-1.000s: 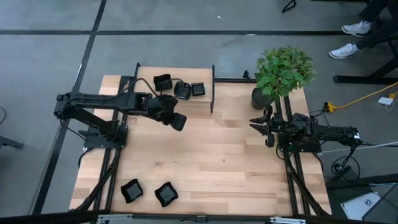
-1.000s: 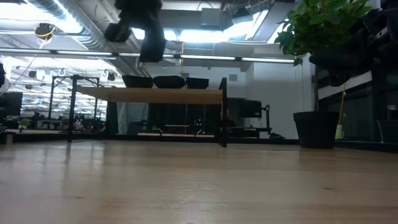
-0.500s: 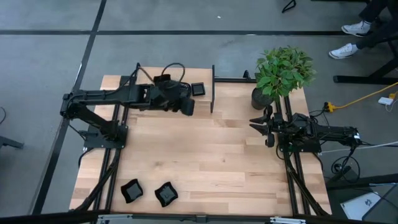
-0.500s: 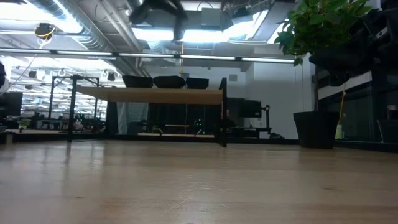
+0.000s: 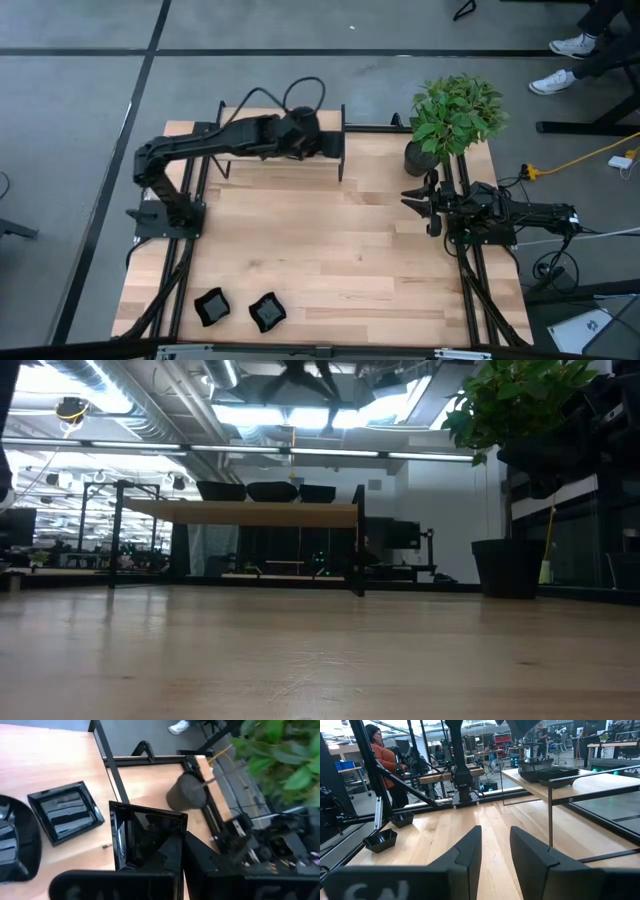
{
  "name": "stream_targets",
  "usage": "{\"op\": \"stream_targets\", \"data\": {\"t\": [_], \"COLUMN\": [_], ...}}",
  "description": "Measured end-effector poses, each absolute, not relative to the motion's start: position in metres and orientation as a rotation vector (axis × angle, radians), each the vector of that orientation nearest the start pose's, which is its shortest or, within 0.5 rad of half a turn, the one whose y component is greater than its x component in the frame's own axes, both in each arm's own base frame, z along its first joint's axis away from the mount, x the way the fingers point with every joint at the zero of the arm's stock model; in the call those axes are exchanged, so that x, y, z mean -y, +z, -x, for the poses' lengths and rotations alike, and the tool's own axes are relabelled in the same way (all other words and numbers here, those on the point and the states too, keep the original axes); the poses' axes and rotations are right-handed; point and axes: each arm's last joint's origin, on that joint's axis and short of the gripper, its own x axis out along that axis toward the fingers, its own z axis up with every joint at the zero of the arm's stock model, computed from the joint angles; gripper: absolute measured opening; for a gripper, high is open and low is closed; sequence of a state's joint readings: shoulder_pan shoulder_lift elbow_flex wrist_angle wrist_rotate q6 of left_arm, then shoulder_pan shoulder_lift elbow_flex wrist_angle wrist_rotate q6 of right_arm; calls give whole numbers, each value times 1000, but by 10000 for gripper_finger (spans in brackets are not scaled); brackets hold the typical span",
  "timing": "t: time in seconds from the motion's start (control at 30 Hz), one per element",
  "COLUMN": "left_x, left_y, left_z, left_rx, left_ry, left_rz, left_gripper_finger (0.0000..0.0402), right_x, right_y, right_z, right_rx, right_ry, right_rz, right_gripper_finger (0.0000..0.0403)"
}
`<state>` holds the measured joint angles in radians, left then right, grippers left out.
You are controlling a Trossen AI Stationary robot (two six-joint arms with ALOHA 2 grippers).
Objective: Pick & Place Mini shaped plates
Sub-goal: Stack the square plate on top of the square plates on the shelf
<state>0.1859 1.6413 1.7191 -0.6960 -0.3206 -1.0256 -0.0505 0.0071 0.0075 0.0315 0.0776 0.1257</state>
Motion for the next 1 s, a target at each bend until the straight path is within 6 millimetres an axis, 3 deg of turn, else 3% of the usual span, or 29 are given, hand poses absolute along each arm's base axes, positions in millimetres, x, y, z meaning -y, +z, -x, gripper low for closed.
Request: {"op": "stream_targets", "data": {"t": [0.23, 0.47, 1.0], "left_x": [-99, -117, -127], "left_y": [385, 368, 358], "left_z": [-373, -385, -372], "left_rx": [-333, -360, -411], "left_ry": [841, 938, 1131], "left_rz": [950, 1015, 971], "left_gripper_finger": [2, 9, 12], "right_x": [7, 7, 7], "right_y": [169, 169, 169], "right_z": [-97, -97, -97], "right_rx": [40, 40, 40], "right_ry": [-126, -126, -126], "right_rz": [-126, -126, -126], "right_gripper_finger": [103, 103, 103]}}
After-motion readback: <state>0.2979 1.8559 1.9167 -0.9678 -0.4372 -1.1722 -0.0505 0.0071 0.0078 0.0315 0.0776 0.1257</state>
